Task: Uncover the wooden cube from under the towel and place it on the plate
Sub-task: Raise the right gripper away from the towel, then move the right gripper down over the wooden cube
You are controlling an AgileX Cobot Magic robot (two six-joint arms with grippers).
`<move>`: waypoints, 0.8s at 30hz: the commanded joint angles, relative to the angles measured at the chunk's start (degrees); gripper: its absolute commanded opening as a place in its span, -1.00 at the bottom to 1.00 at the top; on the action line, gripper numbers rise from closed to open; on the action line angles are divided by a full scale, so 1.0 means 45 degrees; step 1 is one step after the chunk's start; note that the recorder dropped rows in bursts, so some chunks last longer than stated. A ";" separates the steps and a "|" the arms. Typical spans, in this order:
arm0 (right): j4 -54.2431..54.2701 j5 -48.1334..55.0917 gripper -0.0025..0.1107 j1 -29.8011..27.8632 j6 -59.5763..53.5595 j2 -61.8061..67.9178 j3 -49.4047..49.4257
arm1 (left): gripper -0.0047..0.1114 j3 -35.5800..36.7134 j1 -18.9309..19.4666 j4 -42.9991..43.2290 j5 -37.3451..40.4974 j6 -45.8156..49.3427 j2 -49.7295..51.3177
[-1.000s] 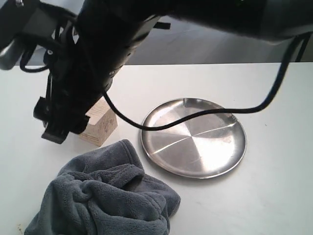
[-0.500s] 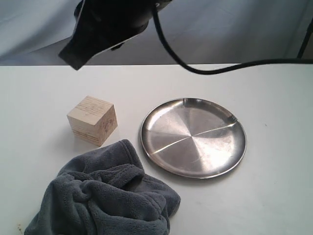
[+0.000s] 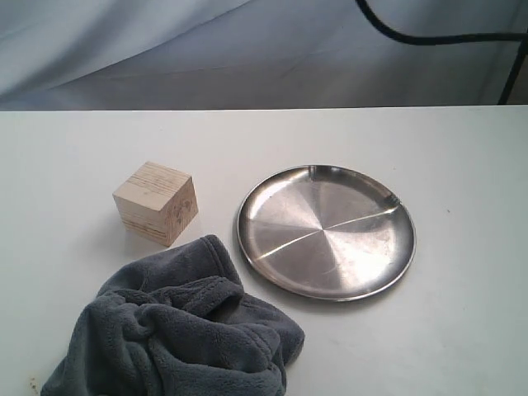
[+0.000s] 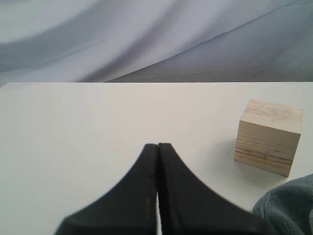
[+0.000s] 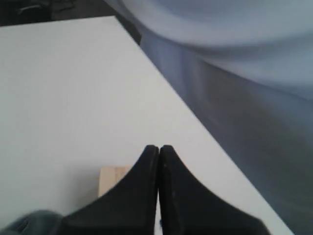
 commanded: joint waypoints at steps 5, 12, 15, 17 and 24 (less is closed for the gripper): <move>-0.0252 -0.5856 -0.96 -0.0063 0.0016 -0.0633 0.4376 | -0.92 0.0000 -0.0039 -0.0089 -0.0082 -0.0006 -0.0029; -0.0204 -1.1918 -0.96 -0.0063 0.0049 -0.0647 0.9550 | -0.92 0.0000 -0.0039 -0.0089 -0.0082 -0.0053 -0.0029; -0.0511 -1.2331 -0.96 -0.0036 0.1337 -0.0207 0.9742 | -0.92 0.0000 -0.0039 -0.0089 -0.0082 -0.0053 -0.0029; -0.1596 -1.2269 -0.96 0.0121 0.1769 0.0463 0.9742 | -0.92 0.0000 -0.0039 -0.0089 -0.0082 -0.0053 -0.0029; -0.3580 -1.2334 -0.96 0.1470 0.1769 0.1903 0.9742 | -0.92 0.0000 -0.0039 -0.0089 -0.0082 -0.0010 -0.0029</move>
